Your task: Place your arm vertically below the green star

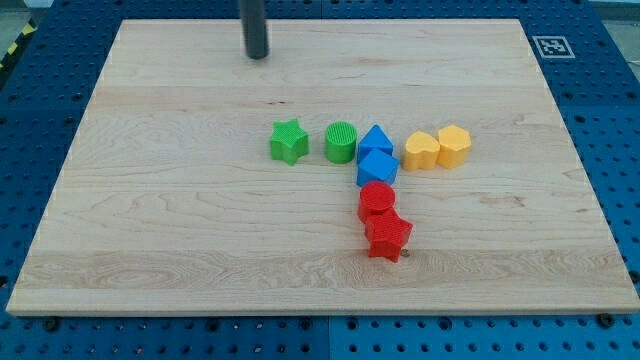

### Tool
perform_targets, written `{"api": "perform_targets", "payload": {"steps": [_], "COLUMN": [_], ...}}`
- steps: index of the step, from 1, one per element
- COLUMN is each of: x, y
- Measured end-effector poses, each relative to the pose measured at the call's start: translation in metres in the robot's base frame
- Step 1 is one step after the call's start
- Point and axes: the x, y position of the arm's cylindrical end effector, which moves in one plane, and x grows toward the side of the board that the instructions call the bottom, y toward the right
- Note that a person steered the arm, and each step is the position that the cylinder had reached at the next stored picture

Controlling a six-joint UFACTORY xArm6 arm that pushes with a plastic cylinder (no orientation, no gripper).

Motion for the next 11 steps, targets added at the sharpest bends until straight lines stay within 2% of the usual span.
{"api": "perform_targets", "payload": {"steps": [1, 3, 5, 6, 8, 10, 11], "x": [0.040, 0.122, 0.148, 0.170, 0.234, 0.264, 0.264], "y": [-0.033, -0.029, 0.016, -0.011, -0.005, 0.064, 0.072]}}
